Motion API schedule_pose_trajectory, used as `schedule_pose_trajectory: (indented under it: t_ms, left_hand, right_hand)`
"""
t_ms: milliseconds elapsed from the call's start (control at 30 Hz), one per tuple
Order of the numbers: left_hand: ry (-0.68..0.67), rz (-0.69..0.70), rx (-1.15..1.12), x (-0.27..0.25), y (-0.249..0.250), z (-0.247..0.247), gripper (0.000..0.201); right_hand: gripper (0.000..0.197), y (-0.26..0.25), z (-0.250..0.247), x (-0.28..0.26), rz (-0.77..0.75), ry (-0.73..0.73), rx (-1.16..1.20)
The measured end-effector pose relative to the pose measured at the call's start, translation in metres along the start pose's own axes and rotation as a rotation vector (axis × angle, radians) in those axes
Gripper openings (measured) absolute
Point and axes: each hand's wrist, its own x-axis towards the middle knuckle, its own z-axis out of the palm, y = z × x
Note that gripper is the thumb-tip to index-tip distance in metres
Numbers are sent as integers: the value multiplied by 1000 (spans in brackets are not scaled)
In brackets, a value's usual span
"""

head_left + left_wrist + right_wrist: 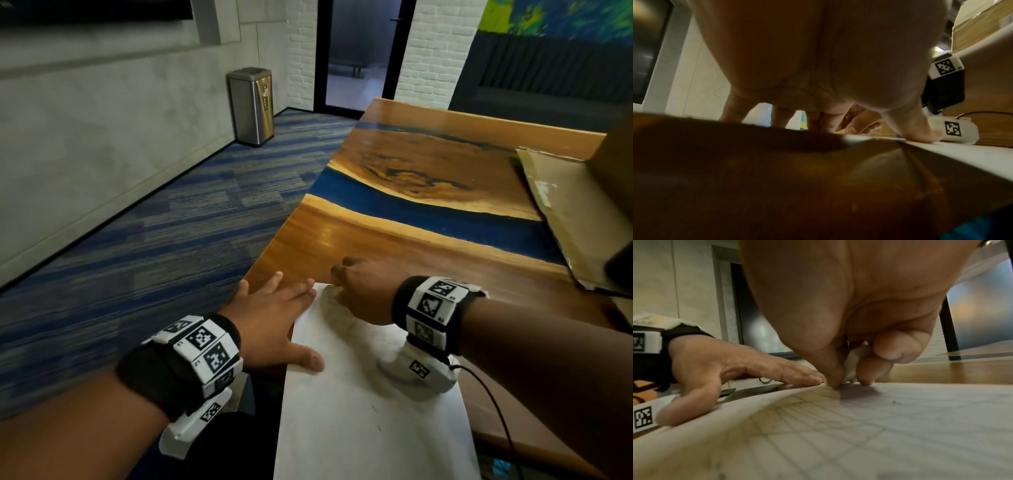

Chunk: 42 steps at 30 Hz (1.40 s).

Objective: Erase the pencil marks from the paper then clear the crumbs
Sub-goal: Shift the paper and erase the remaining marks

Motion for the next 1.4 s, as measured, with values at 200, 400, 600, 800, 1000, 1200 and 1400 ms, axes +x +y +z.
schedule_pose_trajectory:
  t_ms: [200,400,600,800,1000,1200,1400]
  left_hand:
    - [0,26,-71,-1,0,-2,118]
    - [-8,21,3,2,-2,1,122]
    - [-1,25,-33,1,-1,-2,120]
    - [-4,15,13,4,-2,0,123]
    - [-13,14,43,5,0,-2,122]
    - [-33,12,36,4,1,-6,121]
    - [-45,1,55,5,2,-6,121]
  right_hand:
    - [37,-28,3,-31,-278,-55,7]
    - [28,-2,-1,-10,-70,49,-45]
    - [32,-25,6,-29,-353,-52,-7]
    - [30,-10,2,-26,-195,23,-28]
    - [28,2,1,-18,-129,29,-50]
    - [25,-19,4,-39,-411,-68,-47]
    - [26,4,-1,-26,-142,80,-52]
